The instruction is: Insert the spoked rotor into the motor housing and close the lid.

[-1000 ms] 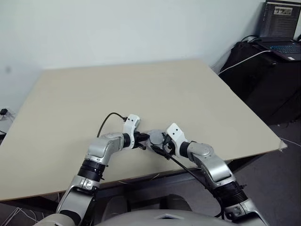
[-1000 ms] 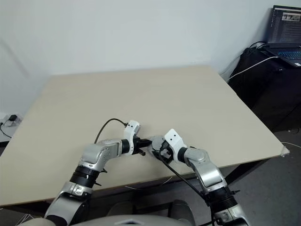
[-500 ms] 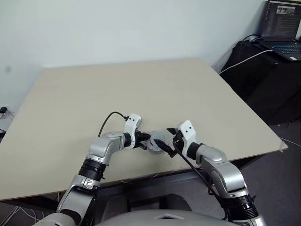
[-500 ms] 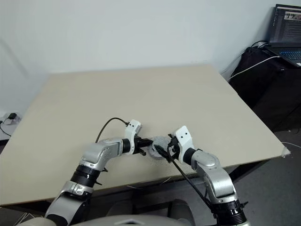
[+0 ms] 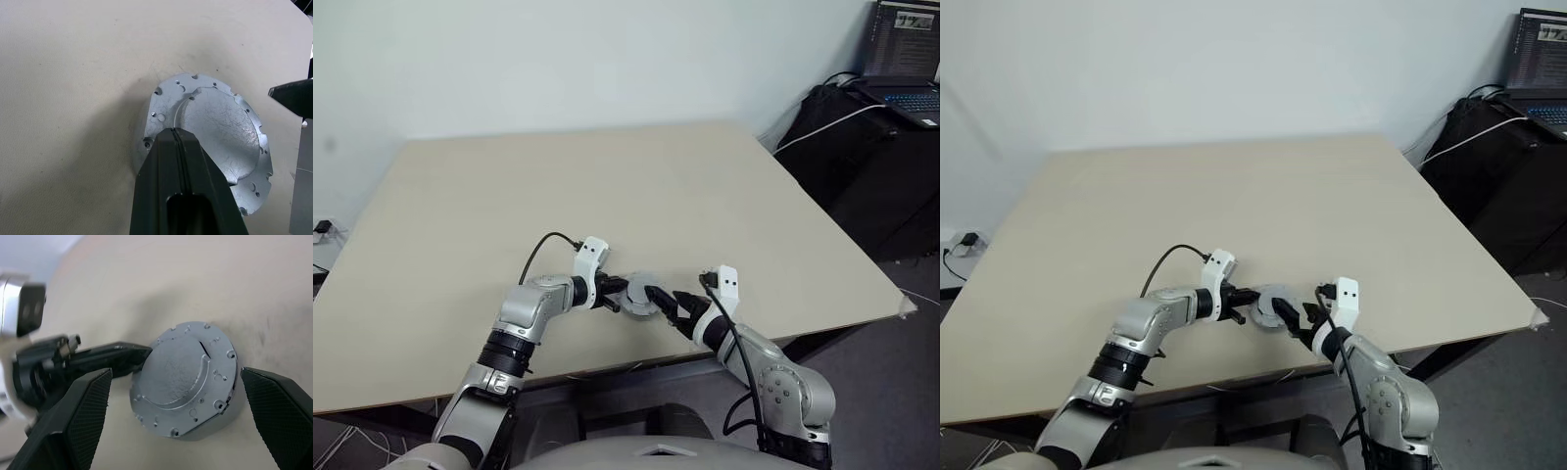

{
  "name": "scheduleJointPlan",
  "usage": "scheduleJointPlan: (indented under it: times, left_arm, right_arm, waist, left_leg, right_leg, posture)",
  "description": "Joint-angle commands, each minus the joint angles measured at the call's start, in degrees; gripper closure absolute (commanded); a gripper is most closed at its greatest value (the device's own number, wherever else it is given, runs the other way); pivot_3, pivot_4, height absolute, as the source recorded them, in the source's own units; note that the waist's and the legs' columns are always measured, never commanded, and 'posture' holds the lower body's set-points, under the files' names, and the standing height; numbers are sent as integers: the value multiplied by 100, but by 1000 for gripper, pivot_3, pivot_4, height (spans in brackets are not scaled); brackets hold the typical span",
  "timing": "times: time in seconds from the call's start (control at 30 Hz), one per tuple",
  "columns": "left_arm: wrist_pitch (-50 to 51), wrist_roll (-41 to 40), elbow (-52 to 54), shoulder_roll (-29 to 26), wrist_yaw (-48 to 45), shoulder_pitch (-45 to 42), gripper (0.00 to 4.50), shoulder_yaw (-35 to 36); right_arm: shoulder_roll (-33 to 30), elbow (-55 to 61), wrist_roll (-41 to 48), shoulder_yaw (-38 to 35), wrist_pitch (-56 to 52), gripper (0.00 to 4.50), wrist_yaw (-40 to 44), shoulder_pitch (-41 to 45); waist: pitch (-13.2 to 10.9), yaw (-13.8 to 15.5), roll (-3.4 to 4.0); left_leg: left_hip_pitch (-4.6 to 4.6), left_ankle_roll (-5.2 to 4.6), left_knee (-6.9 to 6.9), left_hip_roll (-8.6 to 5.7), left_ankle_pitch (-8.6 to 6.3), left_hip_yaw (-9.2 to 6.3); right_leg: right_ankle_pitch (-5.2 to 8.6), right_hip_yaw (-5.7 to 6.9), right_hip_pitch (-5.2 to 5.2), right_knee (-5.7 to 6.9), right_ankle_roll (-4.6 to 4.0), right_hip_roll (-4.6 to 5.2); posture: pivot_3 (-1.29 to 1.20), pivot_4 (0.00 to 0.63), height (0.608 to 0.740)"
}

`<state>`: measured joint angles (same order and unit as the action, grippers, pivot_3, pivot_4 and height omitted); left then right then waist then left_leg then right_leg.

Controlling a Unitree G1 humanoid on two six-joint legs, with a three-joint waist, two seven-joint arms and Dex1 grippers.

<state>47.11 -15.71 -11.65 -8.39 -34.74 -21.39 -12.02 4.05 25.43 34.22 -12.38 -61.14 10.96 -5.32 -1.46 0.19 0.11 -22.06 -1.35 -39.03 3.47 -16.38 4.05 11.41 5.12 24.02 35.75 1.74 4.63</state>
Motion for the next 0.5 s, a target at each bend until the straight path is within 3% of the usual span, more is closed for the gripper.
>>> scheduleJointPlan:
  times: [0.03, 0.5]
  left_arm:
    - [44, 38, -106, 70, -74, -14, 4500, -198]
    - [45, 20, -14, 41, -56, 60, 4500, -144]
  right_arm:
    - [193, -19, 405, -340, -329, 15, -385, 265]
    - [466, -945, 1342, -883, -1081, 15, -1232, 683]
  waist:
    - [0, 3, 1]
    - [14, -6, 20]
  left_leg:
    - [-2, -1, 0, -2, -1, 0]
    - [-55, -10, -6, -11, 4, 3]
  right_leg:
    - [0, 0, 2, 0, 0, 1]
    - [-1, -9, 26, 10, 2, -1]
  posture:
    - [0, 0, 740]
    - [0, 0, 740]
